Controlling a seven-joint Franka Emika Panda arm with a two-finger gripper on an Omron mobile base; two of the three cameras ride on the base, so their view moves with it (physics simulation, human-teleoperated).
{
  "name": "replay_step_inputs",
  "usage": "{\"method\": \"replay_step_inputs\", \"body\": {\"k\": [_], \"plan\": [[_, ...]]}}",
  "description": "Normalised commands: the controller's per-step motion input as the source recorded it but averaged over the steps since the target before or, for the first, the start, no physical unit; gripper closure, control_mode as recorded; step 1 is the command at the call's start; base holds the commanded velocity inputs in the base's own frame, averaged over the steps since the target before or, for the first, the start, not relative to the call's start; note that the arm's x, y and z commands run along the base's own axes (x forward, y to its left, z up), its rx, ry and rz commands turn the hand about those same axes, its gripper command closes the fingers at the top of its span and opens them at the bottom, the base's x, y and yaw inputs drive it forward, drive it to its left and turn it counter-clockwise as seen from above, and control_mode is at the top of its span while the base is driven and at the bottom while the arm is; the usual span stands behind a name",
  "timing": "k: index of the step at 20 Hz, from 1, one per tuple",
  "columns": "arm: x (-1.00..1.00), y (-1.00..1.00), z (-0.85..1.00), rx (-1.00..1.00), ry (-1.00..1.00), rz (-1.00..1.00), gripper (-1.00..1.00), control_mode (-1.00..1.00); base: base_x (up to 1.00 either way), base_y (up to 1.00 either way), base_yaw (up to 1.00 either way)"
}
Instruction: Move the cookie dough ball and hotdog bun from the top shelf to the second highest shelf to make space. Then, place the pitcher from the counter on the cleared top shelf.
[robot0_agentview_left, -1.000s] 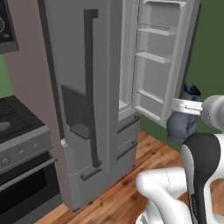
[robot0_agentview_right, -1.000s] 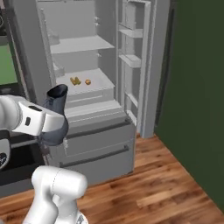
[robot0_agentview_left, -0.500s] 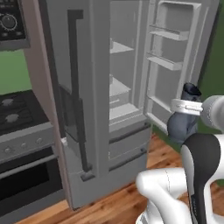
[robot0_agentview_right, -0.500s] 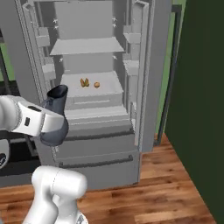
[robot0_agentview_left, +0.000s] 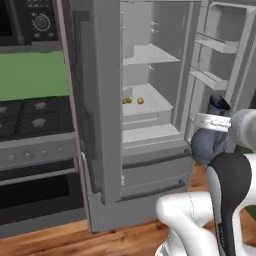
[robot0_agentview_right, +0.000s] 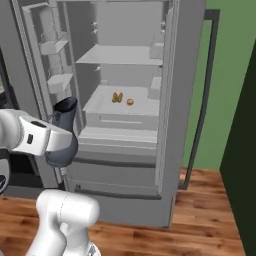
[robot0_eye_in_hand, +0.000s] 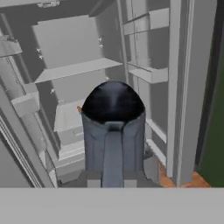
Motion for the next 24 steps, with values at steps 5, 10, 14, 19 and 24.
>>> {"method": "replay_step_inputs", "body": {"k": [5,10,14,19,24], "plan": [[0.00,0.00,0.00,0.00,0.00,0.00,1.00,1.00,0.39,-0.56,0.31],[0.00,0.00,0.00,0.00,0.00,0.00,1.00,1.00,0.46,-0.21,0.10],[0.00,0.00,0.00,0.00,0.00,0.00,1.00,1.00,0.53,-0.01,0.00],[0.00,0.00,0.00,0.00,0.00,0.00,1.00,1.00,0.58,0.00,0.00],[0.00,0.00,0.00,0.00,0.00,0.00,1.00,1.00,0.60,0.00,0.00]]}}
